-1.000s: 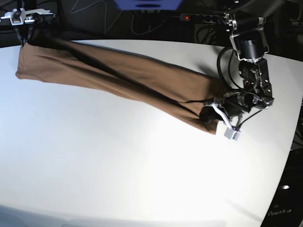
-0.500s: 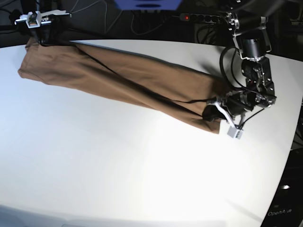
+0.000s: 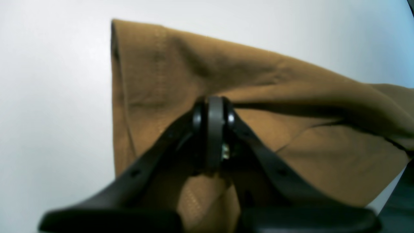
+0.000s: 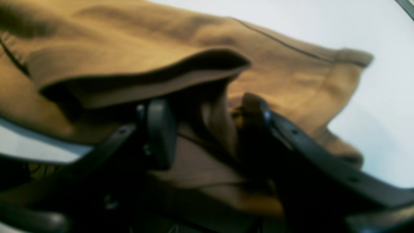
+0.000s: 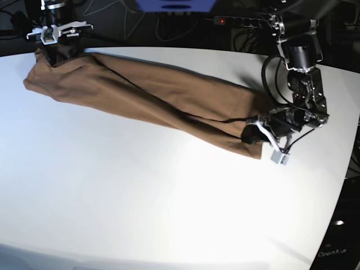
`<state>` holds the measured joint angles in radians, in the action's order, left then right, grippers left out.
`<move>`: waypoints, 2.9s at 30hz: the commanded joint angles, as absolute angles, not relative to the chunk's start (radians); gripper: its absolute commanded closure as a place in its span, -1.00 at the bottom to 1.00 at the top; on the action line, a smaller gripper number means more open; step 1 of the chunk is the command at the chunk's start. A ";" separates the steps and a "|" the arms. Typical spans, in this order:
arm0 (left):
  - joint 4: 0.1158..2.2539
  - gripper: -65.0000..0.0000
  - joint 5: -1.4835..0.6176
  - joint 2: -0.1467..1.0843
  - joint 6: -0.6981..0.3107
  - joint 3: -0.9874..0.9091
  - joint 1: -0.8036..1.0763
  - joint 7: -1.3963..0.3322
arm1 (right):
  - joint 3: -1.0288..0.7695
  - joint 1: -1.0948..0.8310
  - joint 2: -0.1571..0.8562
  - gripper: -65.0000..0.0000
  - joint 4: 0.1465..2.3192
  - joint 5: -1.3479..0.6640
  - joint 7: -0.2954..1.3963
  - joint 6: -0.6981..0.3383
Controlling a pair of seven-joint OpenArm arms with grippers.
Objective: Fold the T-shirt properly
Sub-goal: 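Release and regrasp the other strip end with the right gripper, then pull the strip ends apart with both grippers to straighten it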
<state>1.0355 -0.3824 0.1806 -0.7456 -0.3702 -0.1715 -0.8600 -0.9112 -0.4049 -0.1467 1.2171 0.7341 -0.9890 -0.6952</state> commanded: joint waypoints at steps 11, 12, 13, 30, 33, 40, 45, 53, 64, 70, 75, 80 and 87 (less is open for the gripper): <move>1.024 0.92 -0.262 0.197 -0.698 -0.417 -0.145 -0.954 | -1.102 -0.302 -0.116 -0.11 1.201 0.786 -1.000 -0.698; 1.024 0.92 -0.260 0.197 -0.698 -0.424 -0.145 -0.954 | -1.106 -0.302 -0.108 -0.11 1.191 0.791 -1.000 -0.698; 1.024 0.92 -0.259 0.197 -0.698 -0.430 -0.143 -0.954 | -1.107 -0.302 -0.104 -0.11 1.178 0.794 -1.000 -0.698; 1.026 0.92 -0.263 0.213 -0.698 -0.435 -0.134 -0.957 | -1.221 -0.288 -0.031 -0.11 1.086 0.791 -1.007 -0.698; 1.026 0.92 -0.263 0.209 -0.698 -0.435 -0.136 -0.958 | -1.221 -0.286 -0.033 -0.10 1.089 0.791 -1.020 -0.698; 1.026 0.92 -0.265 0.208 -0.698 -0.435 -0.136 -0.961 | -1.271 -0.268 -0.048 -0.09 1.089 0.731 -1.201 -0.698; 1.026 0.92 -0.265 0.206 -0.698 -0.435 -0.133 -0.963 | -1.342 -0.229 -0.054 -0.07 1.084 0.618 -1.337 -0.698; 1.033 0.92 -0.265 0.205 -0.698 -0.435 -0.104 -0.963 | -1.323 -0.176 -0.085 1.00 1.081 0.605 -1.353 -0.698; 1.036 0.92 -0.349 0.216 -0.698 -0.435 -0.031 -0.964 | -1.311 -0.131 -0.114 0.97 0.987 0.674 -1.349 -0.698; 1.038 0.92 -0.415 0.243 -0.698 -0.433 -0.002 -0.964 | -1.323 -0.110 -0.114 0.97 0.980 0.674 -1.271 -0.698; 1.073 0.92 -0.433 0.245 -0.698 -0.433 0.030 -0.966 | -1.322 -0.090 -0.113 0.97 0.981 0.674 -1.199 -0.698; 1.167 0.92 -0.435 0.242 -0.698 -0.433 0.061 -0.984 | -1.317 -0.090 -0.111 0.97 0.983 0.679 -1.202 -0.698; 1.265 0.92 -0.435 0.237 -0.698 -0.435 0.059 -1.043 | -1.325 -0.061 -0.105 0.97 0.978 0.679 -1.193 -0.698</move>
<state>1.2678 -0.5171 0.2272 -0.7250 -0.4358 0.0456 -0.9657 -1.3216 -0.0582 -0.1139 0.9668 0.6991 -1.1656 -0.6960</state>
